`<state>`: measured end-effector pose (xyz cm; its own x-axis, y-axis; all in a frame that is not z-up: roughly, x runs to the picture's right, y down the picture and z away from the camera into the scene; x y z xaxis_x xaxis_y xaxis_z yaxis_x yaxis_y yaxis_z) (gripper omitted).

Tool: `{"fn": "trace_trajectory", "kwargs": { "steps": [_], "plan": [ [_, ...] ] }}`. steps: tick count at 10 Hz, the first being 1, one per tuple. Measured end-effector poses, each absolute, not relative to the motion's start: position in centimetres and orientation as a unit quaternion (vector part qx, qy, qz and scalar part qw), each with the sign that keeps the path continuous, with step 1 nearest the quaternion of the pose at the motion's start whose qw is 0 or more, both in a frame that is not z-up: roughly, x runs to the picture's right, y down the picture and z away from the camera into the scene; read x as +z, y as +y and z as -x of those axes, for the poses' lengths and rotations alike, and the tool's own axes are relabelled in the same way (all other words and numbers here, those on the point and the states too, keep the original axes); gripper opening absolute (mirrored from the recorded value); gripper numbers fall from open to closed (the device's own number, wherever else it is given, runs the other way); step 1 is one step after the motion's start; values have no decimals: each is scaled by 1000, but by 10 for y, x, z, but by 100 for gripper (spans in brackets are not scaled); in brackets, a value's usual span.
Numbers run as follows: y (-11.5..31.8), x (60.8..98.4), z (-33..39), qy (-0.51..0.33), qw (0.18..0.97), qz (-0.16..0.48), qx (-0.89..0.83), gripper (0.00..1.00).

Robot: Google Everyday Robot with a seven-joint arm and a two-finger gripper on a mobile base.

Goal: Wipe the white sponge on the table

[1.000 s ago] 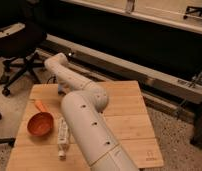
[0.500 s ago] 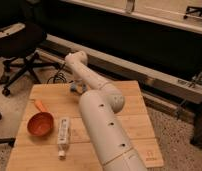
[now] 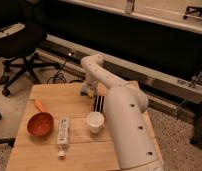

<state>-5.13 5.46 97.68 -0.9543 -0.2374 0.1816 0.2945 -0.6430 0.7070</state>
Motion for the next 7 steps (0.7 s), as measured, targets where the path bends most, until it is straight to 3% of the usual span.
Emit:
{"fn": "trace_trajectory", "kwargs": {
  "steps": [3, 7],
  "plan": [
    [119, 947, 64, -415, 74, 39, -906, 0],
    [158, 904, 93, -415, -8, 30, -909, 0]
  ]
}}
